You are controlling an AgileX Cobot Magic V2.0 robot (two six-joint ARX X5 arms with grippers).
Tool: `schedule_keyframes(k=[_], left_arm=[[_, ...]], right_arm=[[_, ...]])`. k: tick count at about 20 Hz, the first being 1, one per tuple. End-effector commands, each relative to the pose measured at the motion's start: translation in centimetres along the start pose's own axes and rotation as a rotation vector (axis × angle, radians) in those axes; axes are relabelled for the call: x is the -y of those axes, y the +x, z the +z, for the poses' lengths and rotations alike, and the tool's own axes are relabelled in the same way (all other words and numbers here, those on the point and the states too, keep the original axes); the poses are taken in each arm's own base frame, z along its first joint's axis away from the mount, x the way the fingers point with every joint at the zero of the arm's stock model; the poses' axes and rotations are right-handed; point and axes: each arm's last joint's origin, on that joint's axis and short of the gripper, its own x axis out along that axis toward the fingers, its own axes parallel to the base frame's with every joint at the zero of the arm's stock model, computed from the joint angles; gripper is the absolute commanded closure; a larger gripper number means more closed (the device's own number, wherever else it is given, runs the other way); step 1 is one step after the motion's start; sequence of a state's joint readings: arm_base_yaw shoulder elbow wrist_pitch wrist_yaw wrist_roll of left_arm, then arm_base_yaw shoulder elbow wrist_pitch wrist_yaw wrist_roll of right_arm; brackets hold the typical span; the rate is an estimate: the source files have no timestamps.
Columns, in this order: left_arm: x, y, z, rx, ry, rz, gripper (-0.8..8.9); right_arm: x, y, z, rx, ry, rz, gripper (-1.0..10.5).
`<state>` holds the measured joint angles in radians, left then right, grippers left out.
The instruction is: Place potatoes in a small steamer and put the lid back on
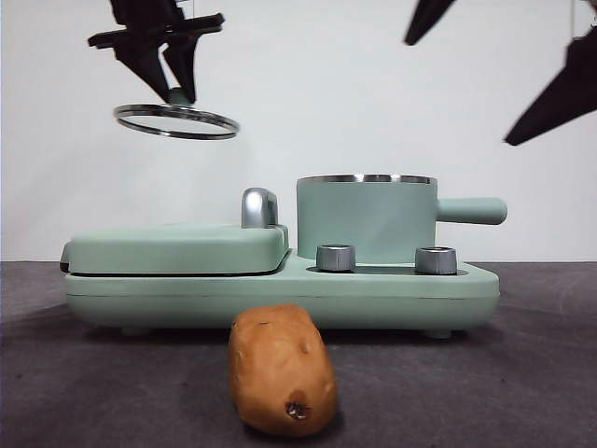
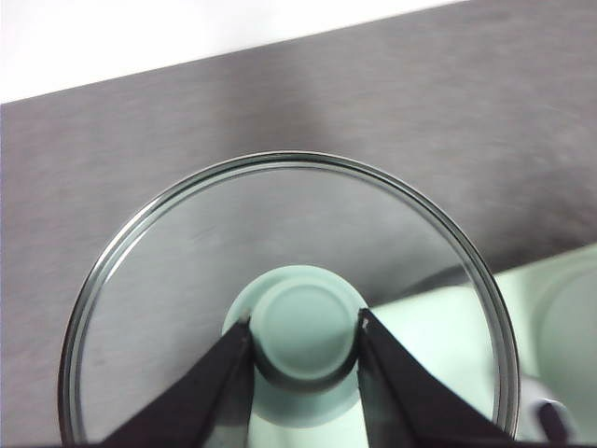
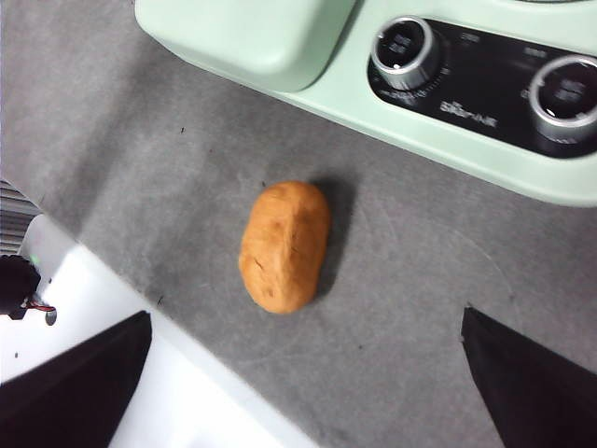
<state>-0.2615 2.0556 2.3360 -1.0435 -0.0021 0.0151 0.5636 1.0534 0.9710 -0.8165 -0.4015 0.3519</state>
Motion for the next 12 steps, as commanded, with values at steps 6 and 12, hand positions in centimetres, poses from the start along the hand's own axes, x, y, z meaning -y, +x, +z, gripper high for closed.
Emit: schedule_keyframes(k=[6, 12], left_arm=[[-0.6, -1.6, 1.1, 0.083, 0.000, 0.013, 8.09], [-0.8, -1.6, 1.2, 0.094, -0.004, 0.014, 8.09]], right_arm=[[-4.0, 4.6, 3.4, -0.195, -0.023, -0.133, 3.6], [-7.2, 11.1, 3.9, -0.365, -0.091, -0.256, 3.6]])
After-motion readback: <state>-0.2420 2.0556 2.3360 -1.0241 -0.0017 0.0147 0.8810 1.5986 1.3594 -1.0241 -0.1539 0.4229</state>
